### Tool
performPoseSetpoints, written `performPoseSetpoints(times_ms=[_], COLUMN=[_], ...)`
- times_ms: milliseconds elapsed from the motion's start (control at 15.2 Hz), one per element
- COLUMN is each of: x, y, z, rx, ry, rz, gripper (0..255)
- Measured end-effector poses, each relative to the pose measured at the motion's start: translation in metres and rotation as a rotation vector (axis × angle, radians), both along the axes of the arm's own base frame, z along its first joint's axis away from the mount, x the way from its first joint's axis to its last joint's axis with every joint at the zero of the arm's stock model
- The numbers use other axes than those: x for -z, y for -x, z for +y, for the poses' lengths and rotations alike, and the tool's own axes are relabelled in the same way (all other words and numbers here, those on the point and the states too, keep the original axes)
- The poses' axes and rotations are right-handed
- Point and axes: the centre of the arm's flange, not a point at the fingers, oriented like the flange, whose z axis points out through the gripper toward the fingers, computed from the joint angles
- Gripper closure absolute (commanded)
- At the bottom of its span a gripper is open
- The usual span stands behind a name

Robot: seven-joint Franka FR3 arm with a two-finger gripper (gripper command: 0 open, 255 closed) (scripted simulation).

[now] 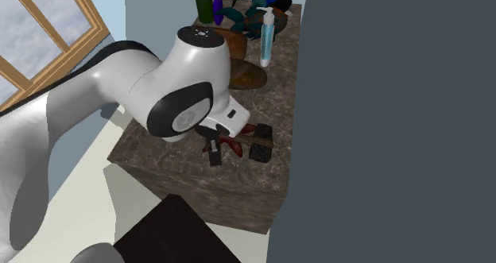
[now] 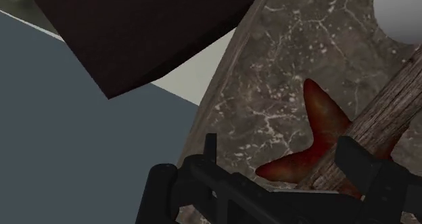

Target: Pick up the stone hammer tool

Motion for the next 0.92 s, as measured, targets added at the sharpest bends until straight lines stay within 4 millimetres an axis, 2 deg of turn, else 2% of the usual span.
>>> performPoseSetpoints(times_ms=[198, 396, 462, 660, 924], x=[0.008, 0.020, 0.024, 0.035, 0.058], y=[-0.040, -0.081, -0.089, -0.097, -0.096], z=[0.007, 0.005, 0.005, 0.007, 0.006], rx=[0.171, 0.345, 0.381, 0.413, 0.418], ry=[-0.037, -0.073, -0.080, -0.086, -0.087], rz=[0.045, 0.090, 0.101, 0.110, 0.111], gripper=[0, 0, 0, 0, 0])
